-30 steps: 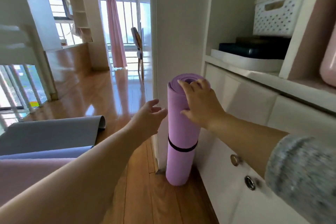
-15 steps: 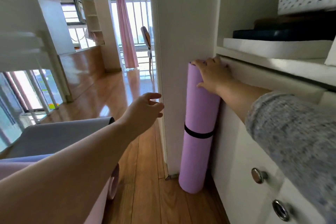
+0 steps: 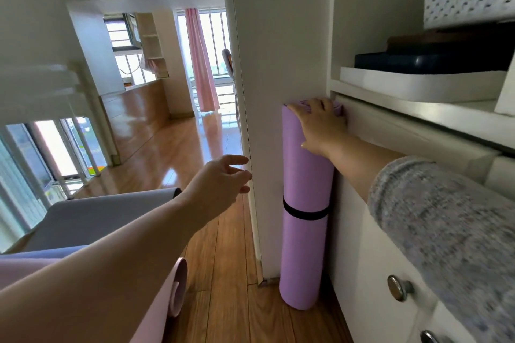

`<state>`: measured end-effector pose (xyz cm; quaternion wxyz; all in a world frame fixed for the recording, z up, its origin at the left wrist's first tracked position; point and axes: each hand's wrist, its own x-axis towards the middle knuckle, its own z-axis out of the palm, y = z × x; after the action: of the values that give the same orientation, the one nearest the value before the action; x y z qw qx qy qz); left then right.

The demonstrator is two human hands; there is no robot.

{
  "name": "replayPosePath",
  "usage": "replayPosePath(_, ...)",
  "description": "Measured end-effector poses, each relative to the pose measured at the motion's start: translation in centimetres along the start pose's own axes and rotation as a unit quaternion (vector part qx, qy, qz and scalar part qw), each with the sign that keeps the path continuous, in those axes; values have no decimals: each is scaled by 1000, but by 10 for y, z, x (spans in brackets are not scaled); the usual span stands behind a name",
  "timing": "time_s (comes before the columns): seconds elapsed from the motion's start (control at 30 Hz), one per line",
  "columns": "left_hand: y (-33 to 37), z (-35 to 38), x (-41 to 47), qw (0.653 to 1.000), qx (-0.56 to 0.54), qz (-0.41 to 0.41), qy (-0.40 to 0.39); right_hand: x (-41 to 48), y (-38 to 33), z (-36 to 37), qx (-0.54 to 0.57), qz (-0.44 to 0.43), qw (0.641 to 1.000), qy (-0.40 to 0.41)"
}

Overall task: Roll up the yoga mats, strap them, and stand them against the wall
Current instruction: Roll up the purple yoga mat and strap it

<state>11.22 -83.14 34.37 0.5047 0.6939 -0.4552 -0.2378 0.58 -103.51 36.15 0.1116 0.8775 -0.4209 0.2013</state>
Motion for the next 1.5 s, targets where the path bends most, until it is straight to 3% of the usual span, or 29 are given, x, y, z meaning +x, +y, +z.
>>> replayPosePath(0.23, 16, -10, -6, 1000, -3, 8, -6, -8, -3, -9, -42, -48, 998, 23)
replayPosePath(0.53, 1, -6, -9, 1000, 1, -1, -3, -16, 0, 2, -20, -49, 998, 45)
replayPosePath(0.8, 13, -12, -19, 1000, 3, 2, 7, -24, -9, -21, -57, -16, 997, -39)
replayPosePath(1.17, 12, -18, -27, 1000, 1, 7, 14, -49, -15, -41, -125, -67, 985, -102)
replayPosePath(1.33, -7, -34, -50, 999, -20, -31, 12, -81, -53, -43, -38, -122, 986, -110)
replayPosePath(1.4, -14, -49, -67, 999, -16, -43, 17, -102, -79, -46, 29, -137, 977, -158)
replayPosePath(1.5, -32, -80, -105, 998, 7, -60, 22, -142, -122, -48, 85, -160, 933, -311)
